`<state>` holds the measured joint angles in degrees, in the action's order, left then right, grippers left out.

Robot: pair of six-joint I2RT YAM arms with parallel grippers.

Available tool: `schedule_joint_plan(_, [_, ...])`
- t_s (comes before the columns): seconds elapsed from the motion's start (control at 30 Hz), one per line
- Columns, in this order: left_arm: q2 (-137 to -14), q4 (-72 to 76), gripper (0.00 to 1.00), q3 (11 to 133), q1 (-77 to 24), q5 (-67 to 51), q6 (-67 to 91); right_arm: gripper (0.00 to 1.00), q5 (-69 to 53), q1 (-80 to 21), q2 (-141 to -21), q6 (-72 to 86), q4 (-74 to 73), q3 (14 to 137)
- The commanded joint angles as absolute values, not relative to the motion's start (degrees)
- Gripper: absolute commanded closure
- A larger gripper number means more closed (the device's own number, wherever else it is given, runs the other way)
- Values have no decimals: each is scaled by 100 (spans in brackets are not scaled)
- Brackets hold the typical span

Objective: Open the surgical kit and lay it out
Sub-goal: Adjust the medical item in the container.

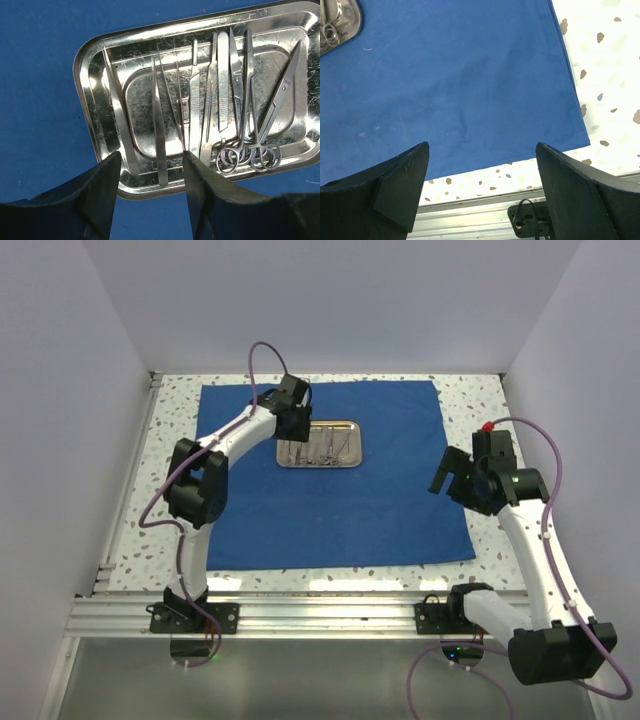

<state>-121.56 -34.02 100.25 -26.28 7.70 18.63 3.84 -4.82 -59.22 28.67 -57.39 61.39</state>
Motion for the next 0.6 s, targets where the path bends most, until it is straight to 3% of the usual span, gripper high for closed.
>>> schedule_joint_plan(0.0, [-12111,-3340,44,10169,-2628,922,2100,8,220,-483,-5871,2655,-5897,6249])
schedule_joint_plan(0.37, [-12603,-3542,57,10230,-2742,1318,2364,8,-106,-869,-5880,2646,-6205,6372])
schedule_joint_plan(0.57, [-12998,-3595,58,10564,-2804,1248,2364,8,184,-1046,-5809,2549,-6284,6381])
